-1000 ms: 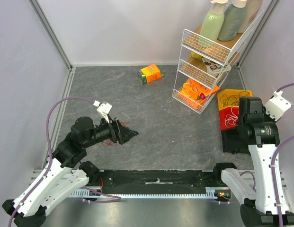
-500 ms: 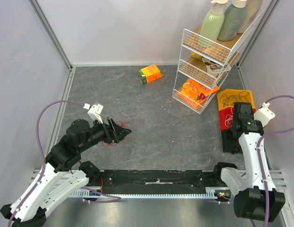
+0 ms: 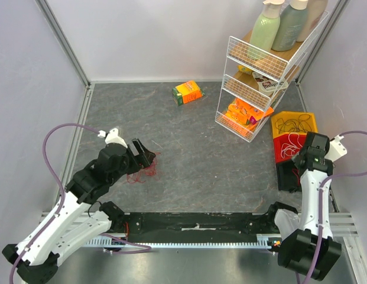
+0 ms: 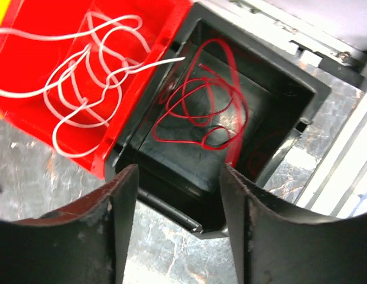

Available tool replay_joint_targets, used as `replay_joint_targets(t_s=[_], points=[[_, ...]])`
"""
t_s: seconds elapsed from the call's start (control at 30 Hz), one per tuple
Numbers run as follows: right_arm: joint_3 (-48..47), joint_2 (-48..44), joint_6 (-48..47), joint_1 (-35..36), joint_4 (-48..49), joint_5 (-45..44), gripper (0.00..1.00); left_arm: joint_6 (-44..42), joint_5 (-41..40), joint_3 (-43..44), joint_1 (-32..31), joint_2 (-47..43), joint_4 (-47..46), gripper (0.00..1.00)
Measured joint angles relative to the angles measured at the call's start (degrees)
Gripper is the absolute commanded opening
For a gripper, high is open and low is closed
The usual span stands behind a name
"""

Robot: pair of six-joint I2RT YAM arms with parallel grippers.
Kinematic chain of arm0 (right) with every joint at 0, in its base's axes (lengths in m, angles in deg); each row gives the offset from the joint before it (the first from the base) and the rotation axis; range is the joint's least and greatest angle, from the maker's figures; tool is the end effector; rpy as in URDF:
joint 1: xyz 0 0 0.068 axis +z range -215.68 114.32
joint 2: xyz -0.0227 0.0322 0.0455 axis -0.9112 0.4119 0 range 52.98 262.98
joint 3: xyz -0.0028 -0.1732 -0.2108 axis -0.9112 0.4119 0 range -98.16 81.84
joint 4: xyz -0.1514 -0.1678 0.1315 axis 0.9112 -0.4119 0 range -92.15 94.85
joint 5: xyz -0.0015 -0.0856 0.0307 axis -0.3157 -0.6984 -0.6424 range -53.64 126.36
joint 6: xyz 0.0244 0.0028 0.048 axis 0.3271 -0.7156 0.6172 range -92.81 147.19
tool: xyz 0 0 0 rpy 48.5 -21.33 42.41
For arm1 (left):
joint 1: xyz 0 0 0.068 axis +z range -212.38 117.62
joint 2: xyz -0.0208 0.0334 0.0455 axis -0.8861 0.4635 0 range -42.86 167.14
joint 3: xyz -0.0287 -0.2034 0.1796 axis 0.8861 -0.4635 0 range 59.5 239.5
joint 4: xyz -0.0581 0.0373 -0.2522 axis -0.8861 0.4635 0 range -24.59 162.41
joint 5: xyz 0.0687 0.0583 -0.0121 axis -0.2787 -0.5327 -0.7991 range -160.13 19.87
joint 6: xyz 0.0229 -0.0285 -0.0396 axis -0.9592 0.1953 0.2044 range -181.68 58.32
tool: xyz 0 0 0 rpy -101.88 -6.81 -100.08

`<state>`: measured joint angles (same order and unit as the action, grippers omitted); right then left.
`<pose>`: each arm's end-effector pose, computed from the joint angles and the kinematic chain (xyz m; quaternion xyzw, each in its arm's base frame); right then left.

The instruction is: Untangle the cables

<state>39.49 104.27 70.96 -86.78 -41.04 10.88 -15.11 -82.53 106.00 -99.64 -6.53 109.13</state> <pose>0.1507 -0.0745 0.2540 0.5550 0.7490 -0.1482 0.3302 0.1070 -0.0717 0.3122 -0.1220 0.8689 -0.2432 0.4134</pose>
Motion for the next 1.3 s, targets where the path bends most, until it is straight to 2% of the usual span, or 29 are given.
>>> replay_joint_targets(t_s=[0.17, 0.3, 0.43, 0.57, 0.67, 0.77, 0.87, 1.0, 1.07, 1.3], points=[[-0.26, -3.39, -2.47, 3.32, 0.48, 3.13, 0.73, 3.39, -7.02, -0.07, 0.0, 4.09, 0.85, 0.96], [-3.45, -6.27, -5.22, 11.23, 2.14, 6.32, 0.74, 6.03, -11.67, -2.05, 1.36, 6.51, 0.87, 0.98], [-4.7, -6.23, -8.28, 26.93, 8.72, 12.33, 0.73, 7.17, -11.5, -6.54, 7.32, 8.39, 0.07, 0.98], [-0.76, -3.13, -9.99, 44.59, 19.3, 20.74, 0.76, 7.1, -6.23, -12.39, 14.23, 8.79, -4.96, 0.98], [2.16, 2.27, -10.73, 56.43, 26.77, 24.24, 0.77, 6.91, -0.74, -15.89, 16.87, 10.93, -10.14, 0.93], [3.17, 10.16, -10.91, 63.63, 35.06, 30.36, 0.77, 6.58, 3.89, -16.59, 17.31, 16.81, -14.88, 0.82], [3.17, 18.08, -10.73, 66.79, 44.24, 36.89, 0.75, 6.21, 7.52, -16.57, 17.31, 23.76, -19.19, 0.73], [-0.37, 29.27, -11.3, 69.61, 49.92, 43.89, 0.65, 6.05, 11.78, -17.03, 17.31, 28.81, -22.43, 0.77], [-3.69, 34.84, -12.11, 70.53, 51.39, 46.53, 0.6, 6.05, 12.92, -17.9, 17.31, 28.24, -23.54, 0.8], [-15.61, 50.1, -18.05, 71.43, 52.74, 55.58, 0.59, 6.12, 13.0, -21.84, 17.31, 17.57, -24.11, 0.88]])
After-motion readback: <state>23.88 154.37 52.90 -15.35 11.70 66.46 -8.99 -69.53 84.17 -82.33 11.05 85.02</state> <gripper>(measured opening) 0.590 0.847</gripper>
